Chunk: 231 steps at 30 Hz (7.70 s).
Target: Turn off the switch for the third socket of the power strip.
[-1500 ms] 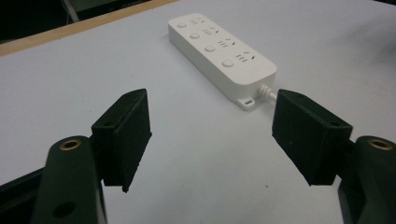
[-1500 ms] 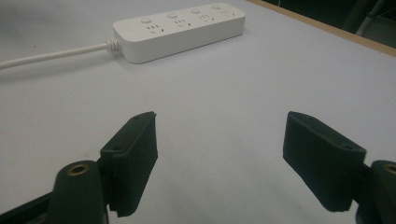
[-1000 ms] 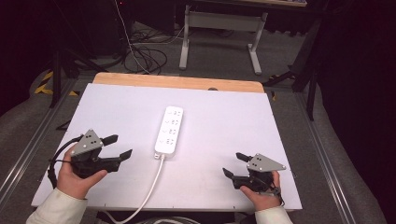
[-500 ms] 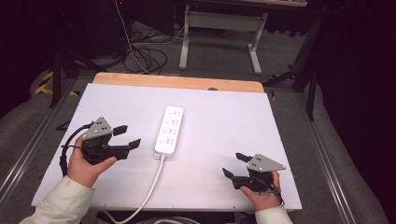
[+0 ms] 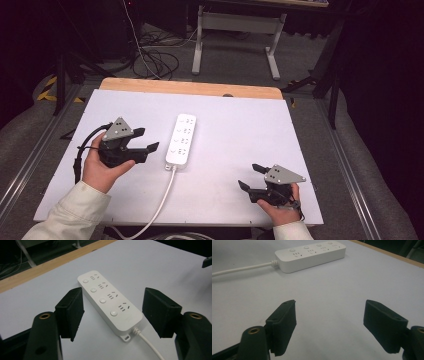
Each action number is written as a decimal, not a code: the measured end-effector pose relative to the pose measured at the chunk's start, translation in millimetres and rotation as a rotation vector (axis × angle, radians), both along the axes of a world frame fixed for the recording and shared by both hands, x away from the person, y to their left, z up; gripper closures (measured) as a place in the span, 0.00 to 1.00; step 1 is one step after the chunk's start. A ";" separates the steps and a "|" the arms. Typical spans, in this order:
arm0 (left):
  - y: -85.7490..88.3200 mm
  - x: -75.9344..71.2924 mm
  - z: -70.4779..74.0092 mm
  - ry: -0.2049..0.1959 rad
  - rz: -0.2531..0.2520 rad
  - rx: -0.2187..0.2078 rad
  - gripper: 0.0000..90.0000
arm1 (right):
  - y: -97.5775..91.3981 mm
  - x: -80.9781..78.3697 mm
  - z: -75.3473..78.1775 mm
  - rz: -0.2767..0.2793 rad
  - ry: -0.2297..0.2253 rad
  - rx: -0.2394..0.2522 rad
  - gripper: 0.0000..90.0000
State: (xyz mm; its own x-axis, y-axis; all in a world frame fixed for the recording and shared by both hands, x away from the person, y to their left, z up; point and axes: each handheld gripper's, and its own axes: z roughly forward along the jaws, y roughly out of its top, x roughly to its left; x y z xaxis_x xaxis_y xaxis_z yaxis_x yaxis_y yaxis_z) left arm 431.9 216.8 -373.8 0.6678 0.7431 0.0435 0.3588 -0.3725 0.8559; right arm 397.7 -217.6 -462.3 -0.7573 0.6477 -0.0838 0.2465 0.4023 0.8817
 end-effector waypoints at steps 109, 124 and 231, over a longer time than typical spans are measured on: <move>-65.0 118.3 -109.3 0.037 0.107 -0.019 1.00 | 2.1 0.5 -4.2 0.052 0.022 -0.004 0.30; -69.3 118.6 -106.4 0.051 0.129 0.023 1.00 | 2.5 -0.1 -4.3 0.058 0.021 -0.008 0.30; 82.1 -57.9 -76.4 0.010 -0.065 -0.184 0.22 | 2.0 -2.1 -2.8 0.050 0.014 0.004 0.29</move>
